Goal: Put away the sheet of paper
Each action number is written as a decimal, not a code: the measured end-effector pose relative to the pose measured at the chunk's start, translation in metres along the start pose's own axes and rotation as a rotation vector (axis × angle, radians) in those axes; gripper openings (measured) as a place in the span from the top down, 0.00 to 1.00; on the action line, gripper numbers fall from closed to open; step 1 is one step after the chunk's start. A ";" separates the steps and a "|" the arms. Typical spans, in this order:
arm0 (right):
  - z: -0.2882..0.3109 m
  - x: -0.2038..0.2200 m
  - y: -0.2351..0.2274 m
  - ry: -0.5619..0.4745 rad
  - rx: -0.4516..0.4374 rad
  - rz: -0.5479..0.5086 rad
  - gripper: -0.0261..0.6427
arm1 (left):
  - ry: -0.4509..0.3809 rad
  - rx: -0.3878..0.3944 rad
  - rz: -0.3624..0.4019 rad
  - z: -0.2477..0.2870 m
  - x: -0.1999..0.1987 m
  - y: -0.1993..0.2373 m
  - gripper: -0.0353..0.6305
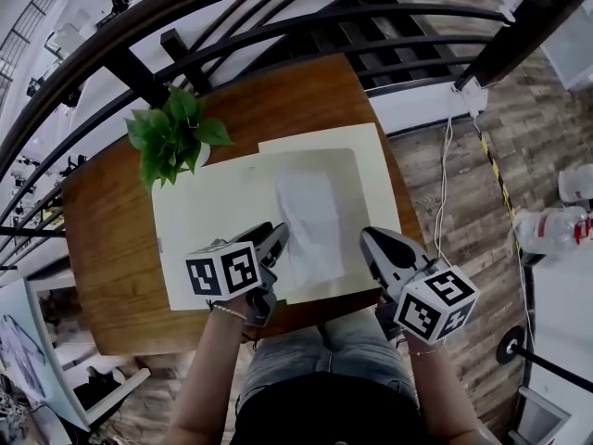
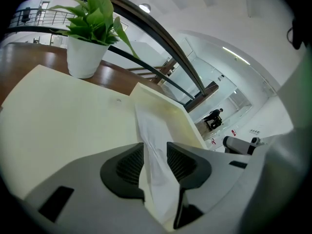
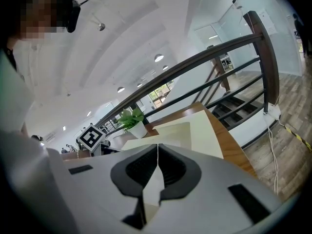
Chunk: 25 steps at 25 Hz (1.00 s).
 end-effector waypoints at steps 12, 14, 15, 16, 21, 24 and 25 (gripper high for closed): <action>-0.008 -0.005 0.040 -0.087 -0.063 -0.042 0.92 | -0.127 0.047 0.213 -0.058 -0.018 -0.029 0.86; -0.012 -0.006 0.047 -0.096 -0.066 -0.059 0.92 | -0.189 0.062 0.228 -0.068 -0.021 -0.036 0.88; -0.013 -0.007 0.050 -0.103 -0.067 -0.066 0.92 | -0.227 0.074 0.228 -0.073 -0.023 -0.039 0.88; -0.015 -0.008 0.053 -0.112 -0.068 -0.072 0.92 | -0.263 0.085 0.225 -0.078 -0.024 -0.042 0.89; -0.021 -0.010 0.069 -0.146 -0.084 -0.102 0.92 | -0.356 0.124 0.216 -0.100 -0.023 -0.056 0.90; -0.024 -0.011 0.079 -0.161 -0.101 -0.122 0.92 | -0.394 0.121 0.218 -0.111 -0.022 -0.065 0.91; -0.025 -0.012 0.083 -0.163 -0.108 -0.129 0.92 | -0.403 0.119 0.224 -0.114 -0.021 -0.068 0.91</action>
Point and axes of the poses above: the fingertips, and each gripper's own axes: z forward along the fingers, y to its left, x out of its underside, the point moved 9 cm from there along -z, backward along the fingers, and after that the axes turned 10 degrees about z, right-handed, at the moved point
